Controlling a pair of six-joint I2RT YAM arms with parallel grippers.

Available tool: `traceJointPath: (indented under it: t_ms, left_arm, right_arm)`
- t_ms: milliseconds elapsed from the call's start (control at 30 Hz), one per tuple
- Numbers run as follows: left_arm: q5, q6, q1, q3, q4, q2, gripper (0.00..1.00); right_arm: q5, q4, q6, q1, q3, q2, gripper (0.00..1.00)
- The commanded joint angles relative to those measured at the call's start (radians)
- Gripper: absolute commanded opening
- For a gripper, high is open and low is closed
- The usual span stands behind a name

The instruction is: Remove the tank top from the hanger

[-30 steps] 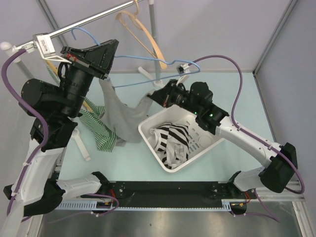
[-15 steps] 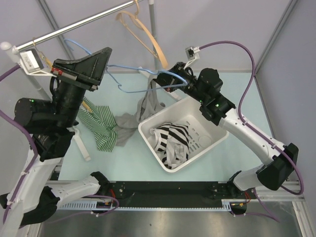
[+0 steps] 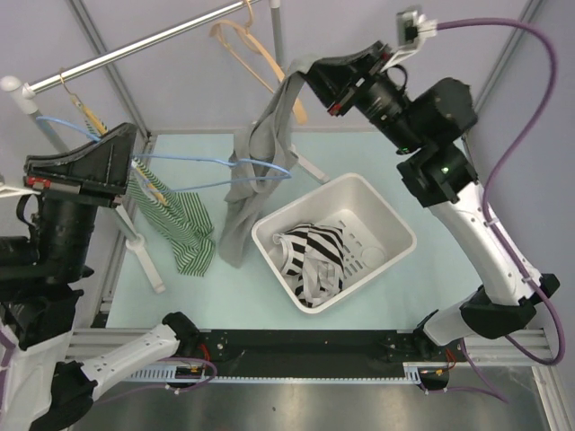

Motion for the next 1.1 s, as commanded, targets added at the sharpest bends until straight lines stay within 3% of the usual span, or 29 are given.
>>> traceJointPath:
  t_ms: [0,167,600,700,867,1067]
  left_arm:
    - [-0.035,0.089,0.005,-0.027,-0.041,-0.003,0.0]
    - [-0.035,0.123,0.006,-0.049,-0.035,-0.012,0.0]
    - [-0.063,0.154,0.006,-0.057,-0.033,-0.004,0.0]
    - [-0.067,0.154,0.005,-0.066,-0.04,-0.016,0.0]
    - [-0.055,0.143,0.006,-0.077,-0.043,-0.02,0.0]
    - [-0.026,0.143,0.006,-0.054,-0.078,0.005,0.0]
  right_arm:
    - [0.039,-0.029,-0.131,0.01,0.221,-0.032,0.0]
    - [0.032,-0.094,-0.177,0.01,0.373,-0.039,0.0]
    - [0.046,-0.074,-0.26,0.007,0.471,-0.05,0.0]
    - [0.072,-0.063,-0.269,0.004,0.338,-0.111,0.0]
    - [0.151,0.003,-0.289,0.001,-0.037,-0.27,0.0]
    - [0.321,-0.079,-0.328,-0.005,-0.282,-0.381,0.0]
